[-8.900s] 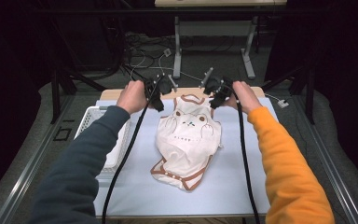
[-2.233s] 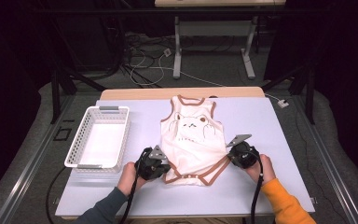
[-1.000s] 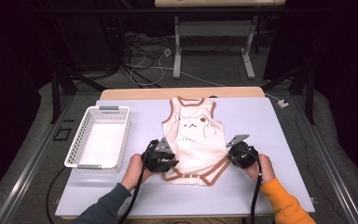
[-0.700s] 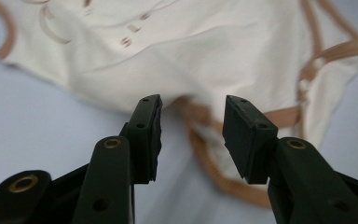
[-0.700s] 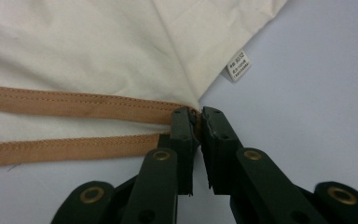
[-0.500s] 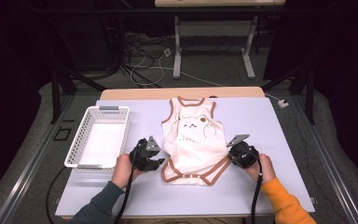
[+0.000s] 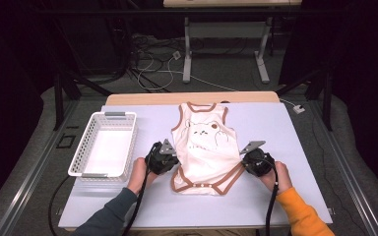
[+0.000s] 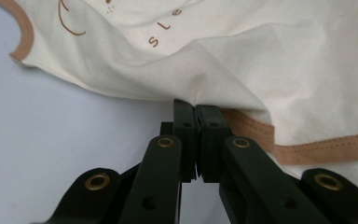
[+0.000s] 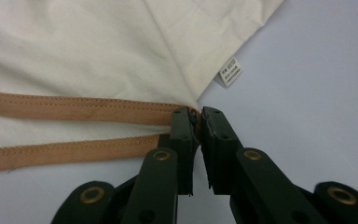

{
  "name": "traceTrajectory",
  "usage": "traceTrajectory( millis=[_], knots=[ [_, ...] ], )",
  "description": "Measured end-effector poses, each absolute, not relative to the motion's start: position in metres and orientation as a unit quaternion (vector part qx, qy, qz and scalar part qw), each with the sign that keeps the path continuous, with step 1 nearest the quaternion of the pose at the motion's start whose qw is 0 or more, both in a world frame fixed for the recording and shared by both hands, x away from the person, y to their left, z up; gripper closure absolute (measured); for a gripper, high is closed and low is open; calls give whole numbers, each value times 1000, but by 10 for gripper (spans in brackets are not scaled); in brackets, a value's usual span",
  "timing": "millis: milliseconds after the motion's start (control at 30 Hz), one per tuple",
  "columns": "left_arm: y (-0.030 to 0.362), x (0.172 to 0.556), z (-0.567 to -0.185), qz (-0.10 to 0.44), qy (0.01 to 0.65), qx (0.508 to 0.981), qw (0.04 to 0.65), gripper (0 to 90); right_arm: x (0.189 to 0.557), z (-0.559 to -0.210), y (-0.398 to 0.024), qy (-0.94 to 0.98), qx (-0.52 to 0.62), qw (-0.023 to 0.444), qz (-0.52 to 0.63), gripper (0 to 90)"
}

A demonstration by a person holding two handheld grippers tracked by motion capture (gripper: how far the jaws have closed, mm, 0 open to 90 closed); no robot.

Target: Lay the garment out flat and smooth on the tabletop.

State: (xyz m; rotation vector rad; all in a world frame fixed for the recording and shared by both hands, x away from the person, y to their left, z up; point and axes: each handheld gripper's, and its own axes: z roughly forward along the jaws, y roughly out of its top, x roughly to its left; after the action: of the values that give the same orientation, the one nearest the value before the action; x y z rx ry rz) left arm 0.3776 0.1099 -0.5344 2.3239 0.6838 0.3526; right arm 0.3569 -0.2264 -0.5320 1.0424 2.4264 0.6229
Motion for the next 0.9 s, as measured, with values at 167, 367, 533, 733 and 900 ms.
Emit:
traceTrajectory(
  millis=[167,367,533,733,900],
  knots=[
    [117,374,-520,150,262,894,331,883,357,-527,-235,867,383,226,225,836],
    [126,375,-515,162,272,893,320,814,358,-526,-241,862,392,235,218,836],
    [127,373,-519,162,272,900,300,736,360,-531,-241,865,396,227,208,827],
    [122,359,-515,134,249,909,306,574,358,-523,-243,861,397,228,221,635],
    [109,345,-511,112,216,917,316,429,349,-507,-248,853,383,216,283,449]
  ],
)
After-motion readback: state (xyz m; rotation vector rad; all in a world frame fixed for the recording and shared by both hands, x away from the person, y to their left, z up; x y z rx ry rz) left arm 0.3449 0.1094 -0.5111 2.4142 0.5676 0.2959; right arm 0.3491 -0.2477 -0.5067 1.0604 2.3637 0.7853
